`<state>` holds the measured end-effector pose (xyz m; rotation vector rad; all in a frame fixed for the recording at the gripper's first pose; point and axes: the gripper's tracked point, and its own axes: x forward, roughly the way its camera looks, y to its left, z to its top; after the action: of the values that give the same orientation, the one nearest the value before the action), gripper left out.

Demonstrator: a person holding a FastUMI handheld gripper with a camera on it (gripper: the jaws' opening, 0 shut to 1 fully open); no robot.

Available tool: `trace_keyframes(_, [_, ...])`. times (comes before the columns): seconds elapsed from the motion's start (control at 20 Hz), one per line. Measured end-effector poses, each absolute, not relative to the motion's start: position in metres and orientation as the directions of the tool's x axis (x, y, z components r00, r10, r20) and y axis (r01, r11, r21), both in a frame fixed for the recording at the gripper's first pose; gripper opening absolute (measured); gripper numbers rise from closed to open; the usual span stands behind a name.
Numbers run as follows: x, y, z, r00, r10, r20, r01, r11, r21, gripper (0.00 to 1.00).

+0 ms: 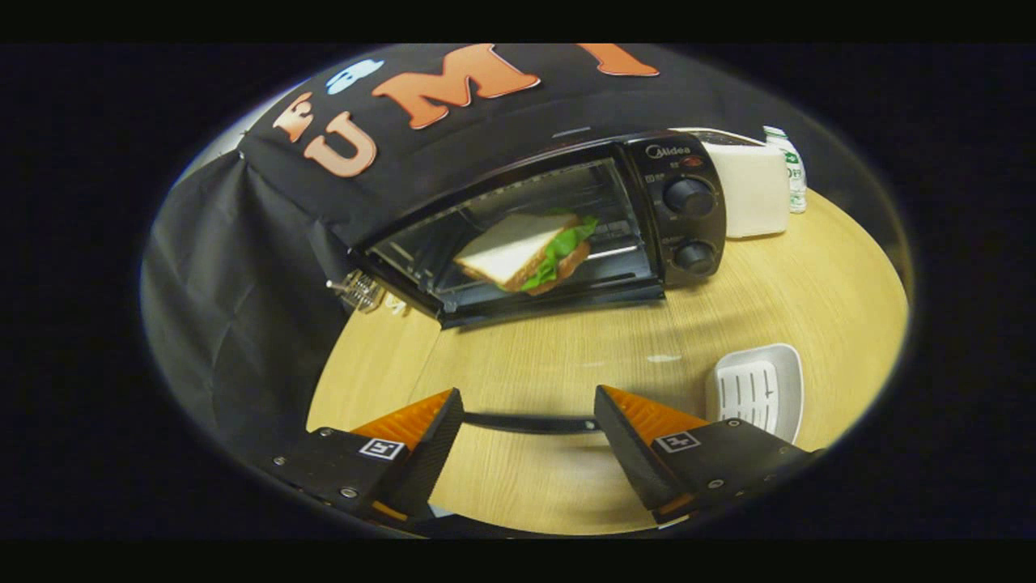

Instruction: Open the toaster oven, put the food inside, and close the toaster oven door.

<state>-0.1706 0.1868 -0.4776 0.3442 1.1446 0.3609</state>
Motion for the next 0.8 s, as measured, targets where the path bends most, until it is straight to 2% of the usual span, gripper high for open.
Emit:
trace_keyframes(0.2, [-0.208, 0.177, -0.496, 0.273, 0.417, -0.867, -0.177, 0.908, 0.380, 0.97])
trace_keyframes(0.6, [-0.231, 0.182, -0.507, 0.176, 0.365, -0.914, -0.235, 0.917, 0.321, 0.99])
trace_keyframes(0.8, [-0.228, 0.196, -0.524, 0.163, 0.350, -0.923, -0.258, 0.918, 0.302, 0.99])
